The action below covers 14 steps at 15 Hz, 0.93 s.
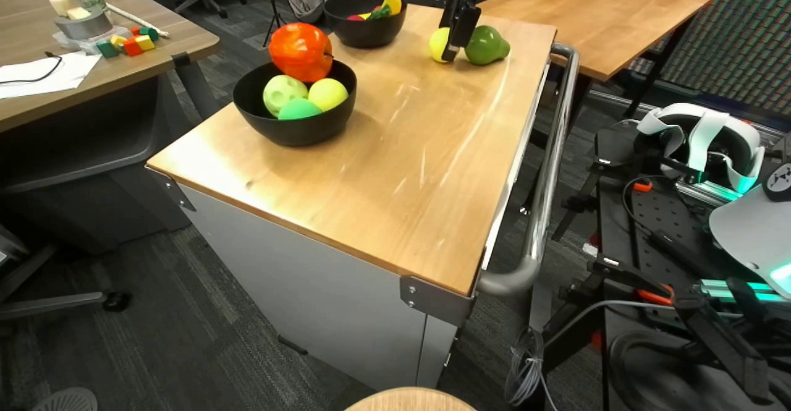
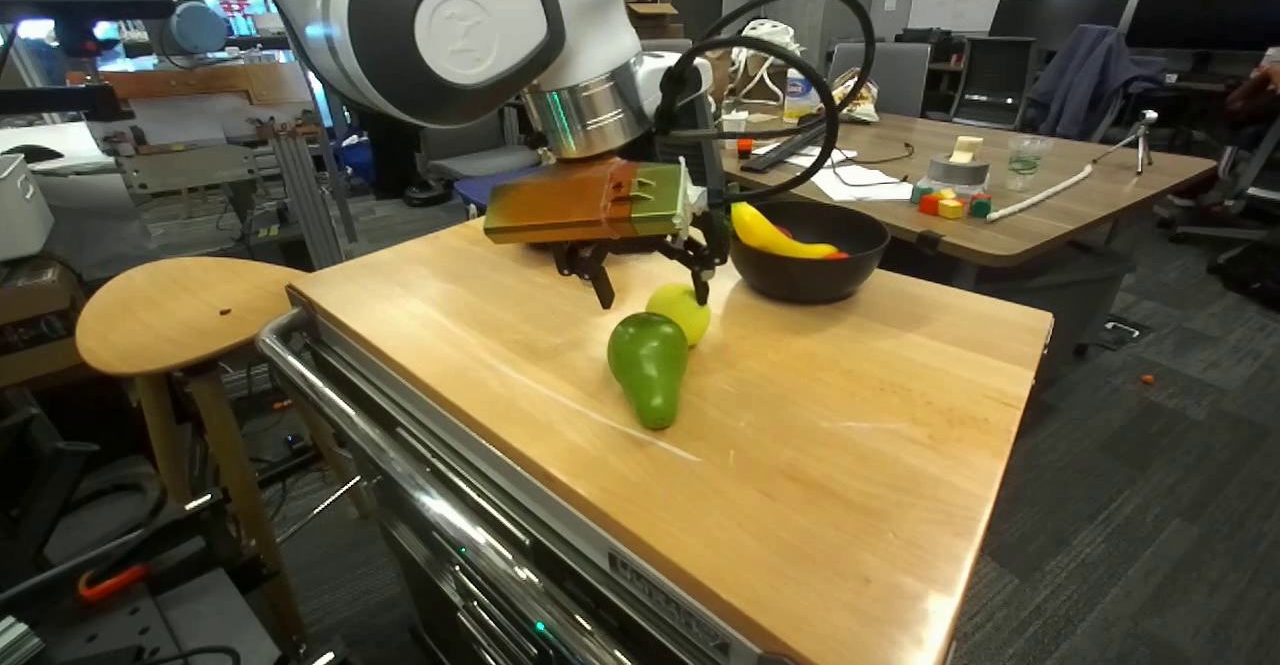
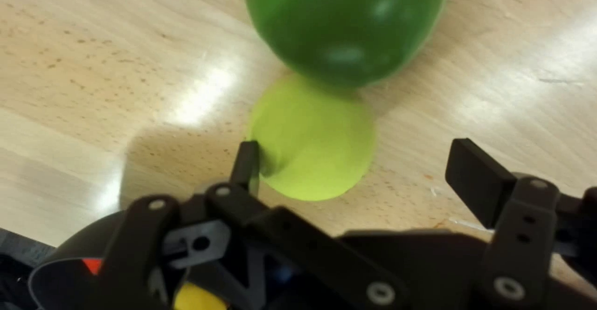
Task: Put the fruits and vegetables in the left bowl then put the remaining fruits and vegetables in the right bowl
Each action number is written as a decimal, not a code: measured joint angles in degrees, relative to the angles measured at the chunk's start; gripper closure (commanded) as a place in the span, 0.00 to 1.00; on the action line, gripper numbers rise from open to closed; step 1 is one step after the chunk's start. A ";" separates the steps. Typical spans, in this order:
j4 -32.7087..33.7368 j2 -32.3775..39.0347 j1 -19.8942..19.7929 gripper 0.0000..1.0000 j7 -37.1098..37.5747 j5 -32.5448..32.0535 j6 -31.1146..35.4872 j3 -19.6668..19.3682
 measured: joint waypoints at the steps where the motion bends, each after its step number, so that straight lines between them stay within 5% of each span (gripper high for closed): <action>1: 0.14 0.39 -0.06 0.26 1.67 -2.78 0.00 -0.50; 3: 0.52 1.17 -0.13 0.30 4.92 -7.92 0.01 -1.47; 7: 1.03 2.20 -0.14 0.62 8.88 -13.68 0.02 -2.19; 10: 1.17 2.24 -0.11 0.71 9.19 -14.37 0.53 -1.79; 14: 0.49 -0.64 -0.12 0.73 0.65 -2.37 4.69 2.72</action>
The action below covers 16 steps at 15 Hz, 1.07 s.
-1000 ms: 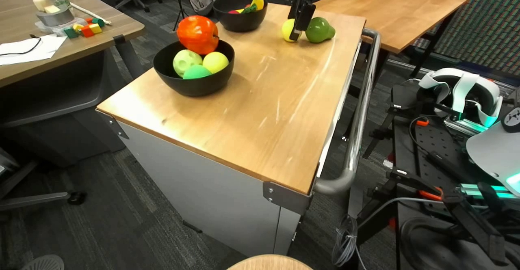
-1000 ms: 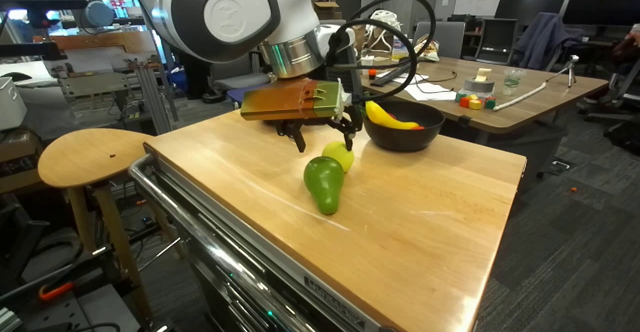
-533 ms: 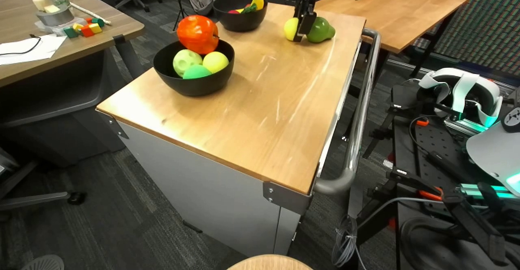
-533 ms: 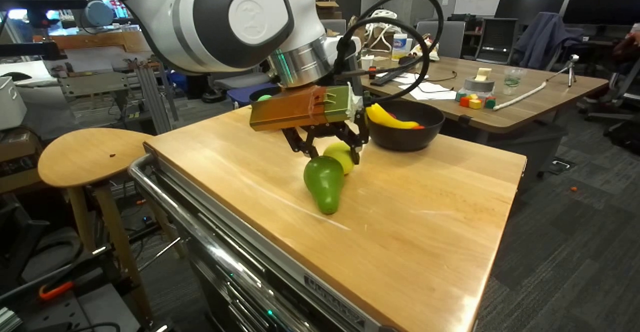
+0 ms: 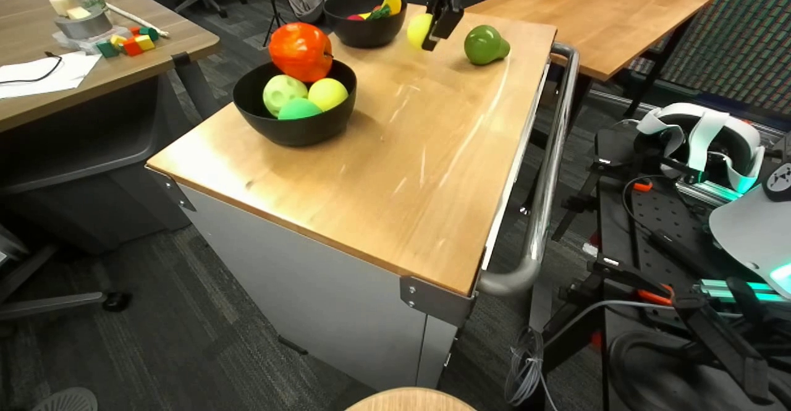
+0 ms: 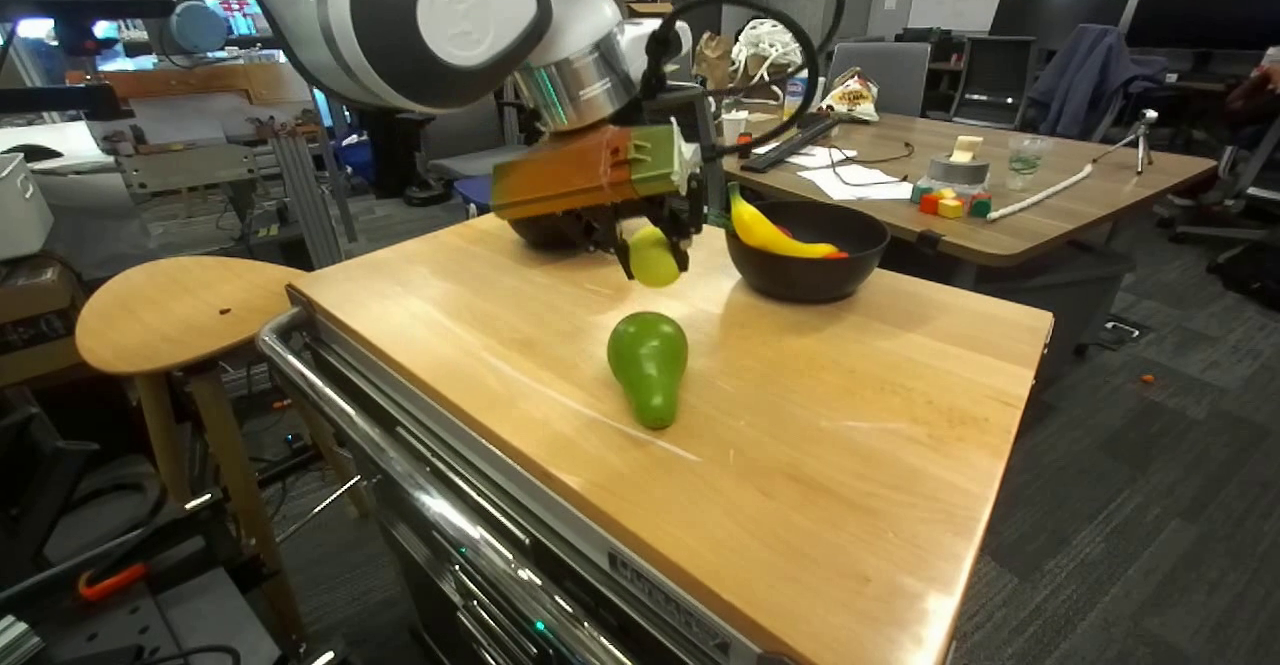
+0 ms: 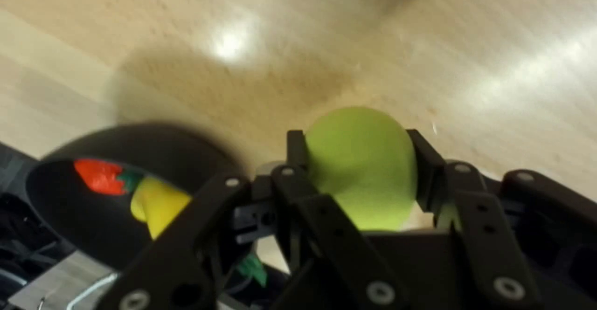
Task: Put the fruits and vegetables in the left bowl then put the remaining fruits and vegetables in the right bowl
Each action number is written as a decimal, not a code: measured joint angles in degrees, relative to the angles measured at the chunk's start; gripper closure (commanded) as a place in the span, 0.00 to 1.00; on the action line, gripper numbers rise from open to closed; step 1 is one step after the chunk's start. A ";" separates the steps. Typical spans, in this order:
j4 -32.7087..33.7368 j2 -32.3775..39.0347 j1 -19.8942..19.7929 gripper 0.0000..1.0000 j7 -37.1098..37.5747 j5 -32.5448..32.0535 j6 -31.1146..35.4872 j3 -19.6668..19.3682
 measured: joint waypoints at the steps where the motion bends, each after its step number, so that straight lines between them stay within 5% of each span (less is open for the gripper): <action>1: 0.04 -1.93 0.00 0.73 -3.19 4.96 0.17 1.74; 4: 3.51 -7.52 1.25 0.73 -10.51 19.03 -0.25 4.02; 6: 9.37 -7.35 1.15 0.73 -10.74 21.43 -0.45 3.43; 12: 28.04 8.96 -1.16 0.73 3.42 7.04 -9.34 -2.55; 16: 39.71 21.04 -1.31 0.73 8.74 3.23 -18.02 -2.90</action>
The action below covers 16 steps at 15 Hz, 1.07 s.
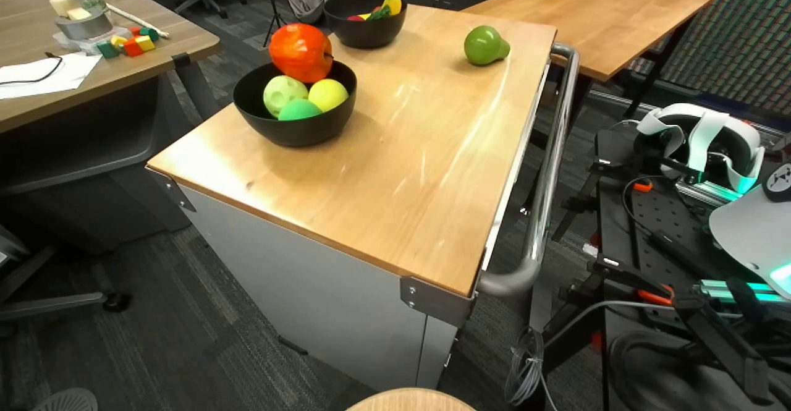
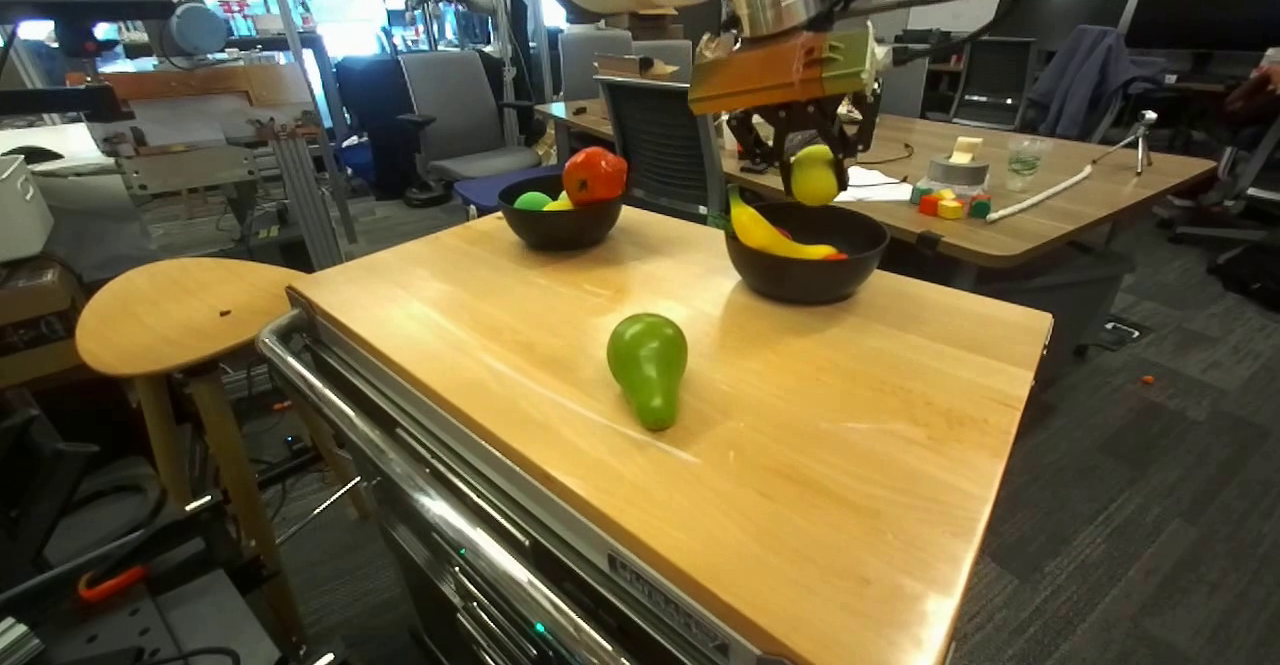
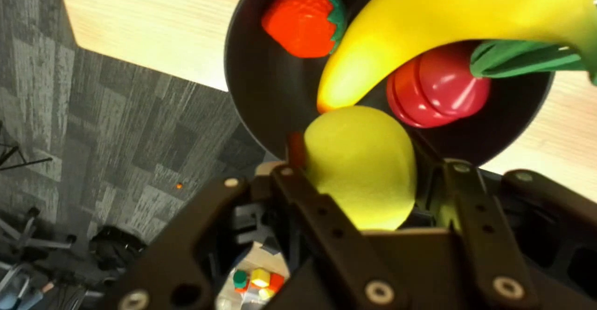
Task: Put the fruits and vegetables in the left bowl then put the remaining fruits and vegetables in the right bowl
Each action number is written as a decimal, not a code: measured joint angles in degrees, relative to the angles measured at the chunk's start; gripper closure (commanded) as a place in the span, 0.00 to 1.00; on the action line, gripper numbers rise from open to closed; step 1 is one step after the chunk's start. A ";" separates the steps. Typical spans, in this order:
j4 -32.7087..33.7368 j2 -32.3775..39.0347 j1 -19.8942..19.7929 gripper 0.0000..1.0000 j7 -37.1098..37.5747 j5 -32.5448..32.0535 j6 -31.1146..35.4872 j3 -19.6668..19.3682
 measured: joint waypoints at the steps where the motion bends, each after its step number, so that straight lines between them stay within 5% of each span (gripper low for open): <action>1: 2.93 2.52 0.01 0.73 0.56 -0.09 -1.78 0.30; 2: 5.83 4.83 0.02 0.23 0.94 -0.21 -3.46 0.59; 6: 15.14 11.15 0.11 0.01 1.82 -2.13 -8.86 1.21; 11: 16.19 8.71 0.37 0.00 0.64 -5.94 -10.83 1.98; 16: 3.09 -3.81 -0.99 0.00 -9.22 -6.50 -6.49 4.60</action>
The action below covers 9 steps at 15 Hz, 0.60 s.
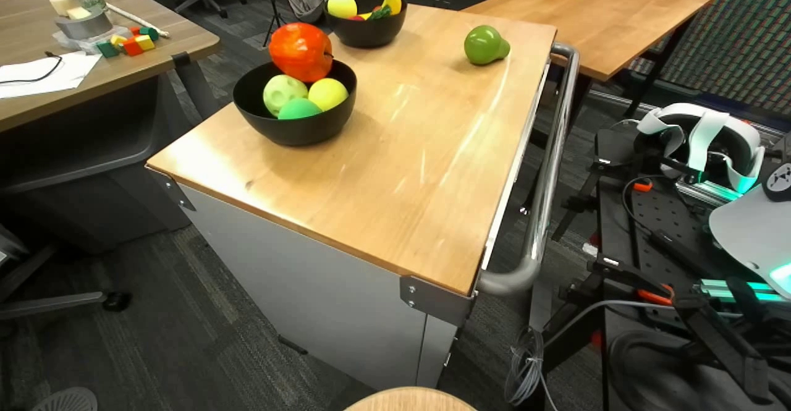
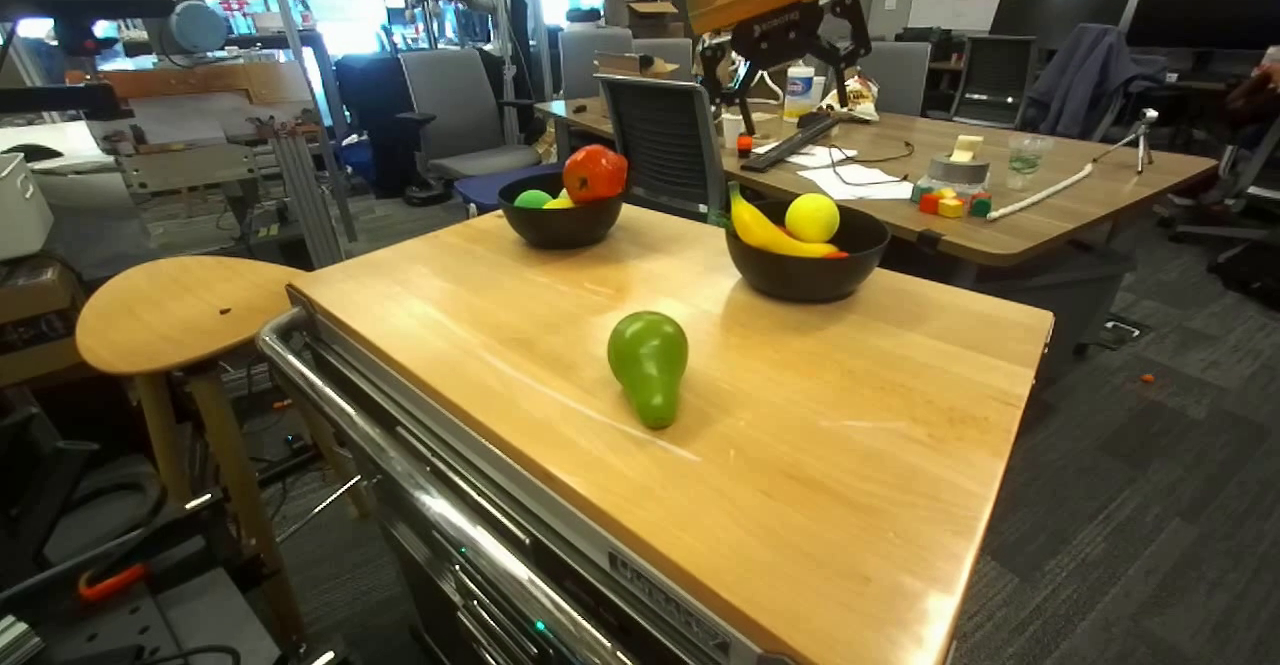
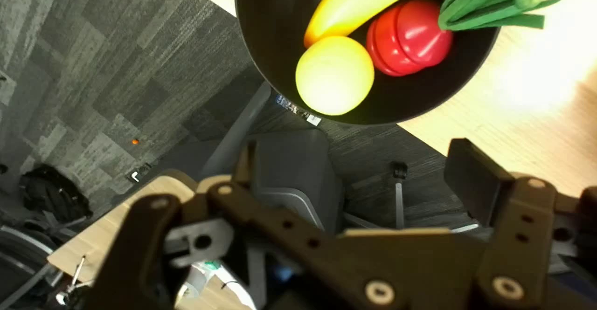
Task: Put the fruits and vegetables in the left bowl then put the remaining fruits and vegetables in the right bowl
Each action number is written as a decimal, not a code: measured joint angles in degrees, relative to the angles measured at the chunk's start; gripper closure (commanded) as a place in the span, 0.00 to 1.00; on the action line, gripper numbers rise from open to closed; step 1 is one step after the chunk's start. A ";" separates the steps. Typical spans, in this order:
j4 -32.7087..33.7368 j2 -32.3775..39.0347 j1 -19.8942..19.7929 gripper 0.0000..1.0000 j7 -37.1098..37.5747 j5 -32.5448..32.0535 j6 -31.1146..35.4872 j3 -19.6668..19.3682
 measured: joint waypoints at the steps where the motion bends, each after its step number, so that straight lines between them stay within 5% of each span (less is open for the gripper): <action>1: -3.10 -2.15 -0.64 0.00 -2.39 0.84 2.55 0.55; 6: -19.47 -11.00 -5.69 0.00 -16.84 17.22 20.66 4.33; 9: -28.26 -16.34 -14.61 0.00 -27.90 31.90 29.92 15.62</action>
